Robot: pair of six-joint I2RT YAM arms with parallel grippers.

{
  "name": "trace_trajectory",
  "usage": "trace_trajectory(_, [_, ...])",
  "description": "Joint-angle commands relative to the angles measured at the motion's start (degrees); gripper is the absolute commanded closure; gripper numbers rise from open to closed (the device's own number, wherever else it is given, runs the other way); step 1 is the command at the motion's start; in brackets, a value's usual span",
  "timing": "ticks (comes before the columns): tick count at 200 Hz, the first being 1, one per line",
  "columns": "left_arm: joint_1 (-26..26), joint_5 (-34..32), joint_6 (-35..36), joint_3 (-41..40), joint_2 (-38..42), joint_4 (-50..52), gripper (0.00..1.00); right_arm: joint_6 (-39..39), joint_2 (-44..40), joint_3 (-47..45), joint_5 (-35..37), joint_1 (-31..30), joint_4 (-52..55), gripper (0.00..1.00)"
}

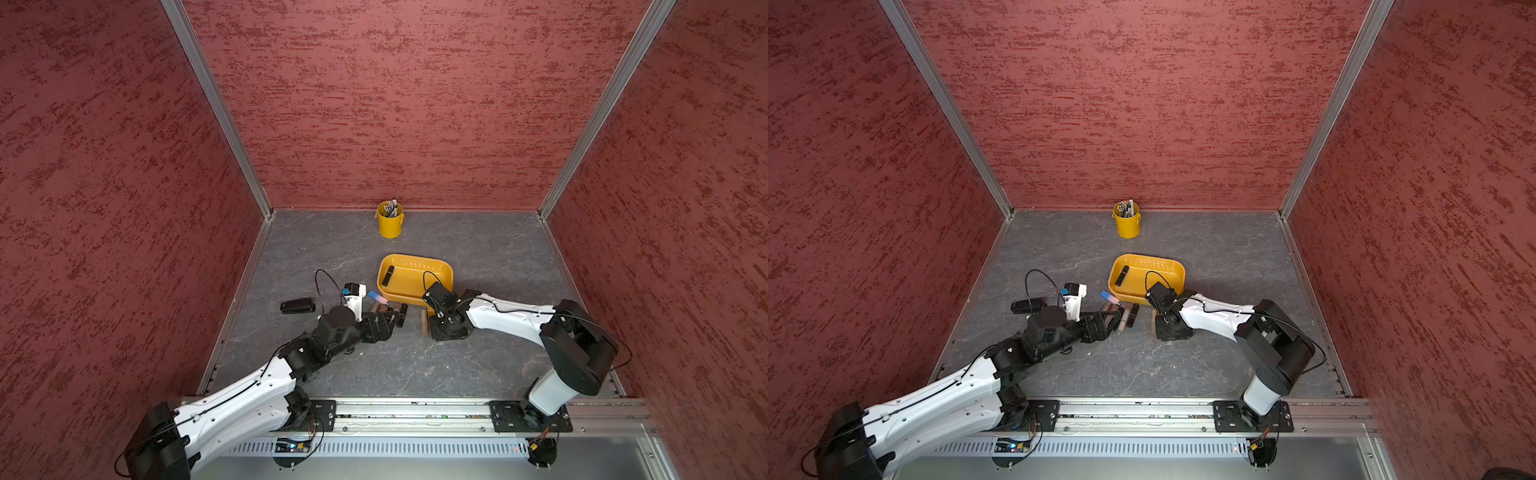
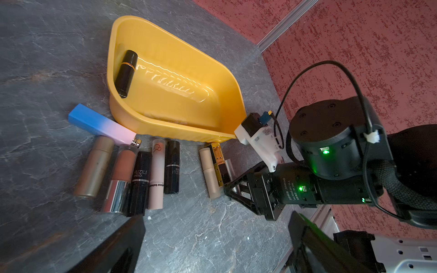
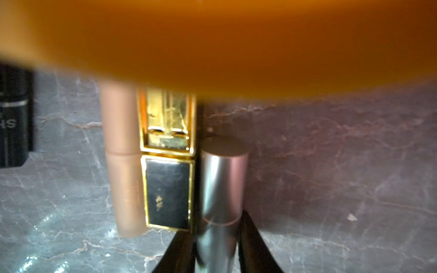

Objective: Put the lipstick into the storage box
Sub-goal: Pick up the lipstick at the center of the board.

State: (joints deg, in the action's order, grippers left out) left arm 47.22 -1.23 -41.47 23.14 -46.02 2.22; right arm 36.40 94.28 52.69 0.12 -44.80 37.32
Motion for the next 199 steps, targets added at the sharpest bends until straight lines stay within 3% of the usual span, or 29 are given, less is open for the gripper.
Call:
trace_trajectory(1, [0.14,-0.53,0.81,-0.66,0.32,0.49,0.0,-0.02,-1.32,-1.42,1.46,-0.26,-1.09,0.72])
trace_trajectory(131, [-0.26,-0.08,-1.97,-1.18,0.13,-0.77,0.0,-1.16,-13.82,-4.41,2.62,0.76,3.39,0.75])
trace_trajectory(199, [-0.55,1.15,-1.58,-0.72,0.23,-1.5,0.0,-1.03,-21.59,-4.92,-3.93,2.11,0.74,0.75])
